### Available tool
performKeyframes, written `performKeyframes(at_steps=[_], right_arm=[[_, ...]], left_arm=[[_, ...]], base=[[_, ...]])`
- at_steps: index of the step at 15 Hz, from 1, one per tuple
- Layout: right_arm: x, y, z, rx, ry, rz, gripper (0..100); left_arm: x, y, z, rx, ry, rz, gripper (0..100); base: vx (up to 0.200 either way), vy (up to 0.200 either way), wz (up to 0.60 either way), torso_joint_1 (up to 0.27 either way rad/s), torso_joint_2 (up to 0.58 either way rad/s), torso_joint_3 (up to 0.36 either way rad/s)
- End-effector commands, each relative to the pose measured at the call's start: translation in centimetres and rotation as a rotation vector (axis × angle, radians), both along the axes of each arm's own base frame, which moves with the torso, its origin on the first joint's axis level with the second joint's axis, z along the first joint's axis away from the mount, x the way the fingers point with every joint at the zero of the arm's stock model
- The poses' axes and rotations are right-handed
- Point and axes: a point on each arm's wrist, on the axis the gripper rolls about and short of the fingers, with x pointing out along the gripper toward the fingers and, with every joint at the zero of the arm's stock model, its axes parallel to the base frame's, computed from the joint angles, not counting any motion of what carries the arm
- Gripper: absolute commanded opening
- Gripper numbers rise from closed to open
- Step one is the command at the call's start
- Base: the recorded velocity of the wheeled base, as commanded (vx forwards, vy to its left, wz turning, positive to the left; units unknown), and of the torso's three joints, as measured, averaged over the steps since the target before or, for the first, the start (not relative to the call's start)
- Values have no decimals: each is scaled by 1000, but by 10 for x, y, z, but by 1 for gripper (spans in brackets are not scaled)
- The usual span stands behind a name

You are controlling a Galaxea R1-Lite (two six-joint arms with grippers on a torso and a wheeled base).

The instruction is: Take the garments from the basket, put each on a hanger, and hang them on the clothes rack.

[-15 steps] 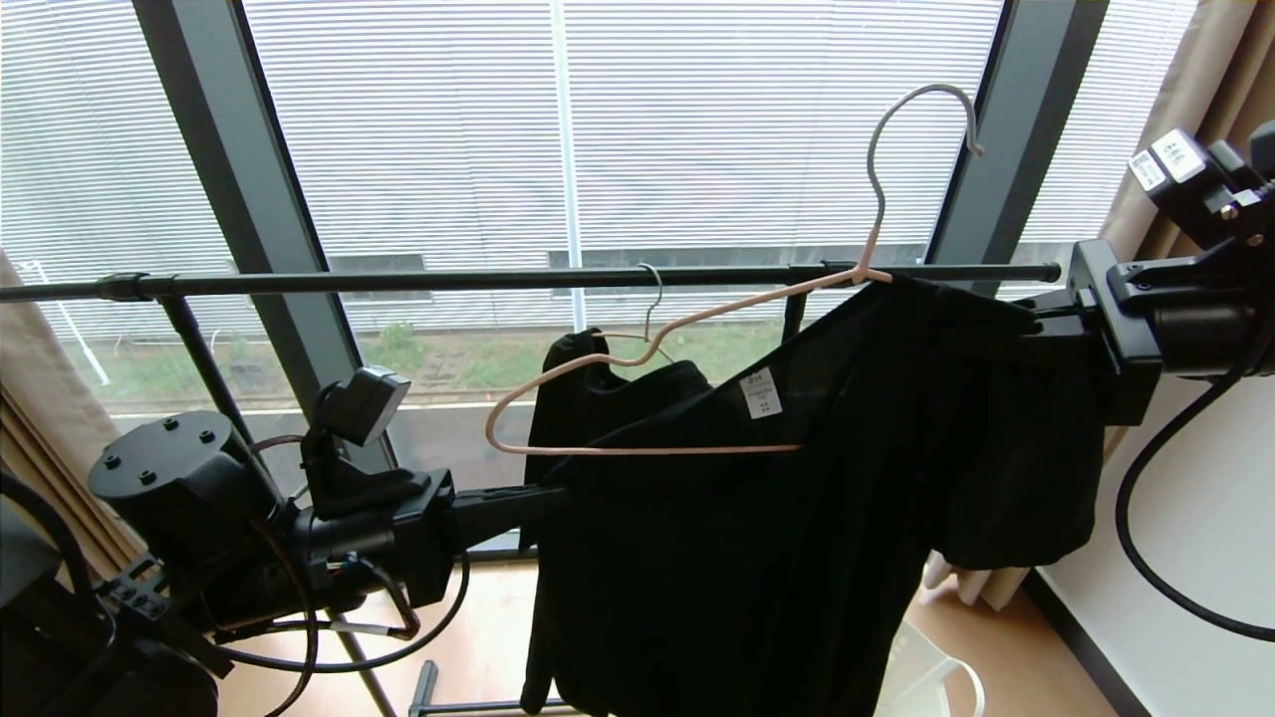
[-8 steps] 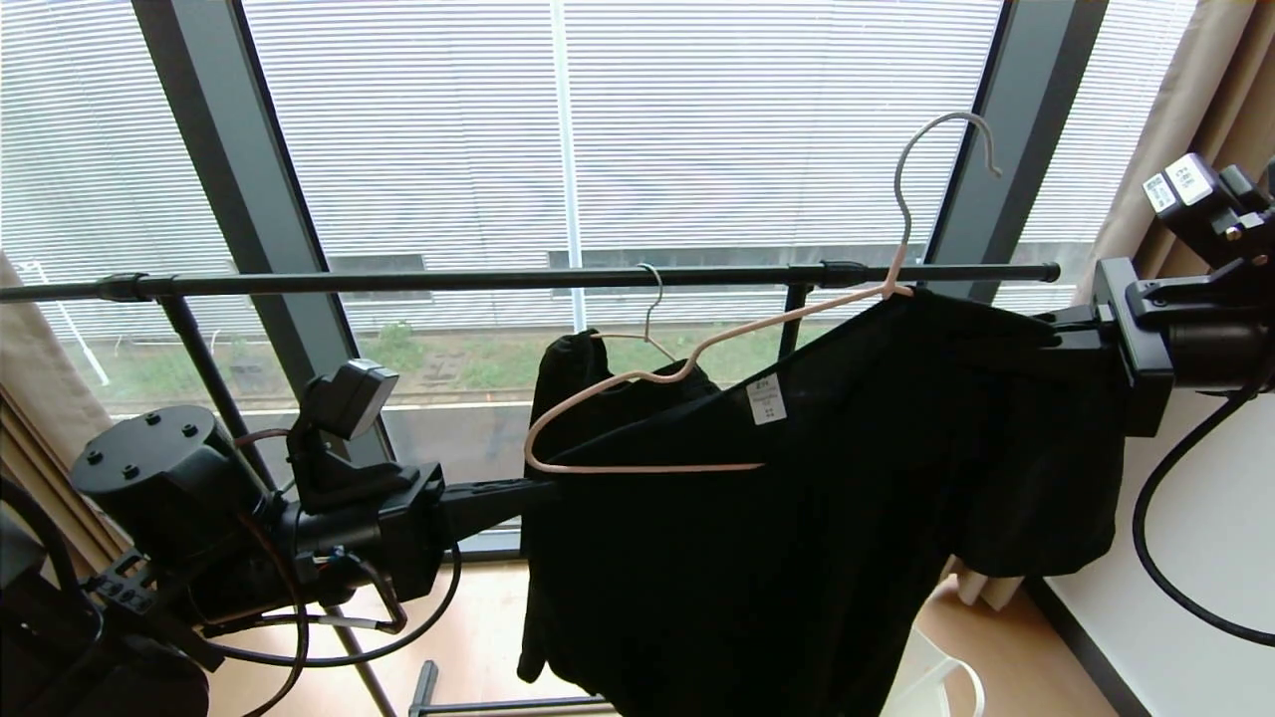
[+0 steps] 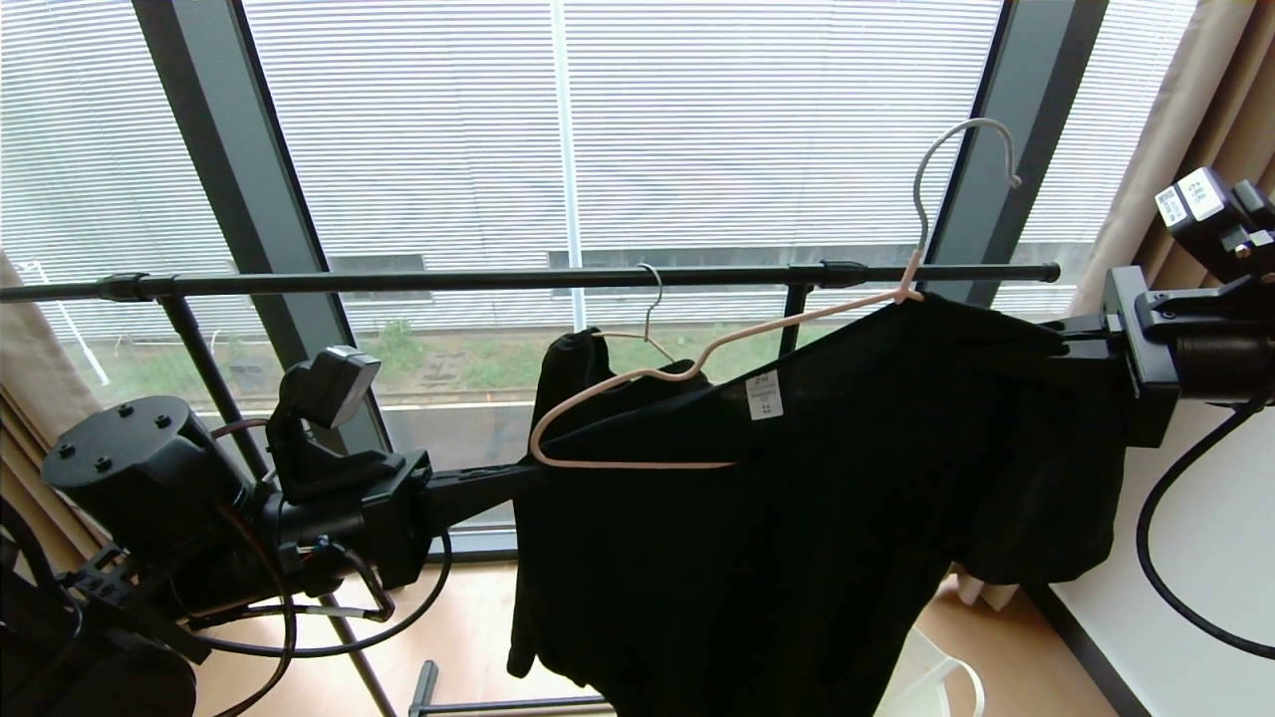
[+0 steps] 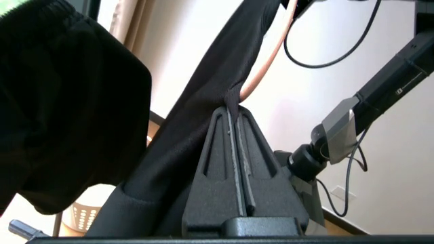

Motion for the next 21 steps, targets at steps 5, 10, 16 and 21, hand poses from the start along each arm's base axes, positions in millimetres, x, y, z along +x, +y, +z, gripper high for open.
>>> performKeyframes(at_steps=[5,10,16,21], right_arm=[[-8,0,-1,-1,-1,-1,0],[-10,-4,0,-1,-2,-15,0],[-9,-6,-1,-9,-2,-35,0],[-6,-14,-3,-27,-68,-98,0]], left_arm=[[0,3,4,-9,-3,9,0],[3,9,3,-5,-1,6,0],[3,9,4,-7,-1,7,0],[4,11,4,-15,17,10,0]], base=[[0,0,0,0,0,0],[0,0,0,0,0,0],[0,0,0,0,0,0],[0,0,0,0,0,0]])
